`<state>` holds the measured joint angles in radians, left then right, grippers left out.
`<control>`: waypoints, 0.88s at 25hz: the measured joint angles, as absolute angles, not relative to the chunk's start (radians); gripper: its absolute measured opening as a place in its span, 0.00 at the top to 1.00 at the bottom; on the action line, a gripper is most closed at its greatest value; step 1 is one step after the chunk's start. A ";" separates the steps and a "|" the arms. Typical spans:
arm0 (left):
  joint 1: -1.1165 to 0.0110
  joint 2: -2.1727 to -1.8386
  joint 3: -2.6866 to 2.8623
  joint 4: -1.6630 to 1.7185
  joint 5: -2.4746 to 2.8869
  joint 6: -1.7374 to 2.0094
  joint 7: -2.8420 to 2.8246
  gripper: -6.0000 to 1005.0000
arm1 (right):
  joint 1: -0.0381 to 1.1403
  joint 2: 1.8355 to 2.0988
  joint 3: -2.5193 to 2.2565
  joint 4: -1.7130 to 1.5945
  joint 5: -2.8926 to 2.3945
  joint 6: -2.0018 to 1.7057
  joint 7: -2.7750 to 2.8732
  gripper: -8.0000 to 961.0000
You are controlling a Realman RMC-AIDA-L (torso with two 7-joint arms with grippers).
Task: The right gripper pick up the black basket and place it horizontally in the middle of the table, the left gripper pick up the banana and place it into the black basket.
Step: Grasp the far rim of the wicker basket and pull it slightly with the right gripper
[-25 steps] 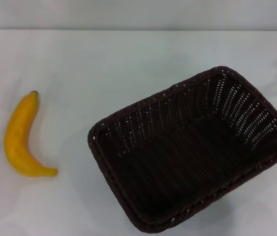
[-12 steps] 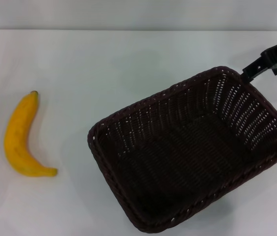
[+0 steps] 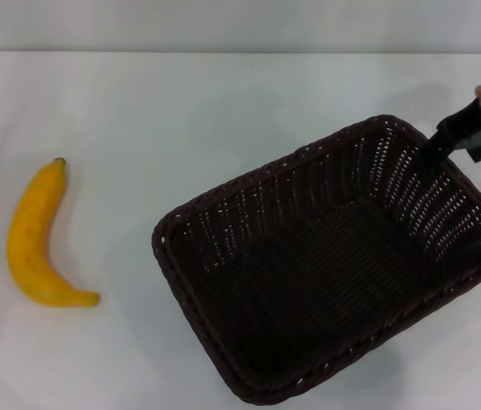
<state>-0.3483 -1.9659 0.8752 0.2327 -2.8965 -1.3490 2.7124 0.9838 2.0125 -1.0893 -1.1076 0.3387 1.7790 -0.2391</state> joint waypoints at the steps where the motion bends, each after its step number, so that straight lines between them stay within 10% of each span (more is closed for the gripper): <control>1: -0.350 -1.964 0.875 0.232 -2.896 -1.348 2.712 0.13 | 0.988 2.012 -1.091 -1.089 0.338 1.771 -0.237 0.11; 22: -0.392 -1.947 0.869 0.238 -2.873 -1.319 2.714 0.13 | 1.059 2.013 -1.127 -0.878 0.332 1.716 -0.240 0.33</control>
